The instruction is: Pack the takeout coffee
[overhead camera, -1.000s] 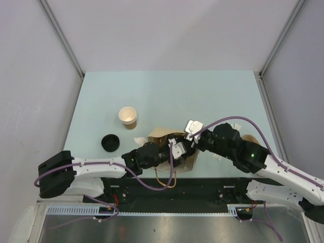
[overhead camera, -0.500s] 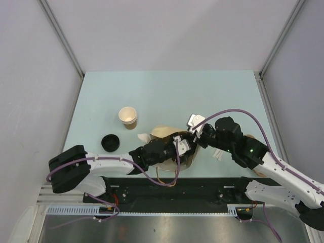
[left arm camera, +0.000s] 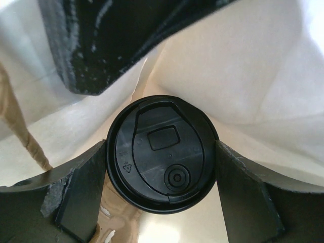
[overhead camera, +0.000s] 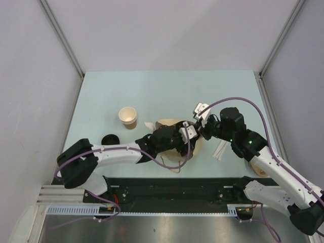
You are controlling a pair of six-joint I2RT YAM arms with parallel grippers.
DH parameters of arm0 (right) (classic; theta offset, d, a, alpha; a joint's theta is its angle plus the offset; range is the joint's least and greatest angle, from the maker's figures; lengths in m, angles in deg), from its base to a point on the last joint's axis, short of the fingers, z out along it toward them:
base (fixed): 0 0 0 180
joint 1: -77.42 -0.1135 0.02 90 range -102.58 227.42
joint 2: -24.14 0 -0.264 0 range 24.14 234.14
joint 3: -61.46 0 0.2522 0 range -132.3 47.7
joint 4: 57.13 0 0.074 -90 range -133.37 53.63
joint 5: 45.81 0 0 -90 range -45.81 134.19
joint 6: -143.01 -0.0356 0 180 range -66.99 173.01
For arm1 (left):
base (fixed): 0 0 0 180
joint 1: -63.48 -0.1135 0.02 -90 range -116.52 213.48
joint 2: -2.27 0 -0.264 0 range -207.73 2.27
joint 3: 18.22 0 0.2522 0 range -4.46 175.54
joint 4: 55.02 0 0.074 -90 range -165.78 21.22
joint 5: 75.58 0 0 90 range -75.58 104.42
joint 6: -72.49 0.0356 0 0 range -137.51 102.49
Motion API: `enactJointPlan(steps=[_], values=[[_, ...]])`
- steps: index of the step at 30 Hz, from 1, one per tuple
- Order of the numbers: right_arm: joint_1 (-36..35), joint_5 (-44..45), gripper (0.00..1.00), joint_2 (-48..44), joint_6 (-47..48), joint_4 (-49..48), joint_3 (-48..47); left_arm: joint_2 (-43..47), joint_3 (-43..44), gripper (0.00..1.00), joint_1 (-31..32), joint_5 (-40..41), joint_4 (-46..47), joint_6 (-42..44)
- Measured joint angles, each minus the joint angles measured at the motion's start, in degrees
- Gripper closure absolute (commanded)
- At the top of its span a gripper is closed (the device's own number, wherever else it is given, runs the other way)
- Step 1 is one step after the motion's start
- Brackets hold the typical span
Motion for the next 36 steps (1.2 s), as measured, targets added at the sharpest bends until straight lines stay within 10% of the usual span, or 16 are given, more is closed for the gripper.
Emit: enactJointPlan(steps=[27,36], values=[[15.6,-11.1,1.0,6.4,-2.7,-4.9,0.0,-11.9,18.3,0.99,-7.1,-11.7,-18.8,-3.5],[16.3,-13.4,1.0,6.8,-2.5,-5.3,0.0,-10.1,19.1,0.48,-7.7,-13.1,-21.2,-3.1]])
